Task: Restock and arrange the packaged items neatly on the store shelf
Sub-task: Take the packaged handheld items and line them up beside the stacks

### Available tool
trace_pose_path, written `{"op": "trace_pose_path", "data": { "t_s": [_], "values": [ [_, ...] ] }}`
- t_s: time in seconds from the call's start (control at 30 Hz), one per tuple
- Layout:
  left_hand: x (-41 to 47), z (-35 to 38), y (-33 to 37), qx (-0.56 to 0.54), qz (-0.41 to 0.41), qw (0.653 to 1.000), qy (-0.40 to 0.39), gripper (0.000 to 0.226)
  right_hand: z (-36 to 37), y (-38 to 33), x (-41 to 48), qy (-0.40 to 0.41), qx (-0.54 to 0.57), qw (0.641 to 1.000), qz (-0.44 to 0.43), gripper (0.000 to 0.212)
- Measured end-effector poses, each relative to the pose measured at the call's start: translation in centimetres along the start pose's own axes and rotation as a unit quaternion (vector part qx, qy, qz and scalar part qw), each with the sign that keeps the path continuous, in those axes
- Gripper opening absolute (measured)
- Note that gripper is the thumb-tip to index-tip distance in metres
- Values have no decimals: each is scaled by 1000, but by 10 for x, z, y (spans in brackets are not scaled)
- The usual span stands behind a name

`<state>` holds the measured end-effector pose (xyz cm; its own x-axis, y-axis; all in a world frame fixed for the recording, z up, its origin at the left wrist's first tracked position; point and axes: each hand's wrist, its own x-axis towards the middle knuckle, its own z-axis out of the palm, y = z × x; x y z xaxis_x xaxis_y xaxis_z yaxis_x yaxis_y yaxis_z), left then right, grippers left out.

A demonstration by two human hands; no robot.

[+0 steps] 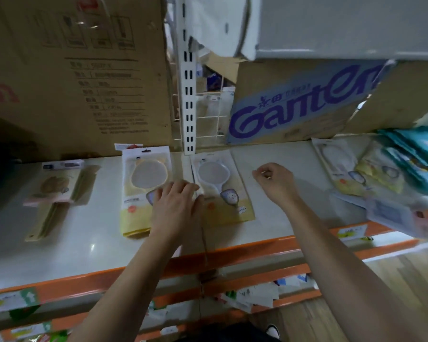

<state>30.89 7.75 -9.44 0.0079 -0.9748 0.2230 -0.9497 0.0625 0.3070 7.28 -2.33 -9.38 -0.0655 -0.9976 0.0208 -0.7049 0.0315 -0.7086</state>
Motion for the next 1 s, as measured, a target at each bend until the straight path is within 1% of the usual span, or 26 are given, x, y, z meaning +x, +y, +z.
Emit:
{"op": "trace_pose_path", "data": {
  "t_s": [0.1,0.17,0.27,0.33,0.37,0.43,0.47,0.5,0.6,0.73,0.83,0.9,1.0],
  "values": [
    [25,14,34,-11,44,999,-3,34,-31,23,-2,43,7,999,-4,22],
    [41,25,60,-14,63,998,-21,35,-54,41,0,60,-8,998,-3,20],
    [62,44,100,-20,74,997,-32,35,-88,71,5,84,-14,996,-7,19],
    [72,57,128,-23,77,996,-37,34,-111,93,11,99,-16,995,-6,13],
    [77,63,142,-29,77,996,-41,34,-123,103,15,98,-23,995,-2,12],
    [84,75,171,-46,73,995,-48,34,-146,123,24,88,-28,996,10,25],
    [87,80,185,-52,71,995,-49,34,-159,133,29,91,-24,996,14,28],
    [90,87,199,-55,70,995,-50,34,-171,144,34,101,-25,995,10,28],
    [102,107,237,-60,57,995,-58,35,-205,176,48,109,-41,993,5,18],
    [122,134,281,-45,32,996,-73,38,-234,216,63,108,-40,993,-15,17],
    [143,153,315,-43,8,996,-75,39,-250,241,74,94,-45,994,-13,16],
    [158,164,334,-42,-19,996,-71,48,-258,254,80,92,-37,995,-14,15],
    [178,178,356,-11,-75,995,-68,82,-264,268,83,88,-22,996,-26,13]
  ]
}}
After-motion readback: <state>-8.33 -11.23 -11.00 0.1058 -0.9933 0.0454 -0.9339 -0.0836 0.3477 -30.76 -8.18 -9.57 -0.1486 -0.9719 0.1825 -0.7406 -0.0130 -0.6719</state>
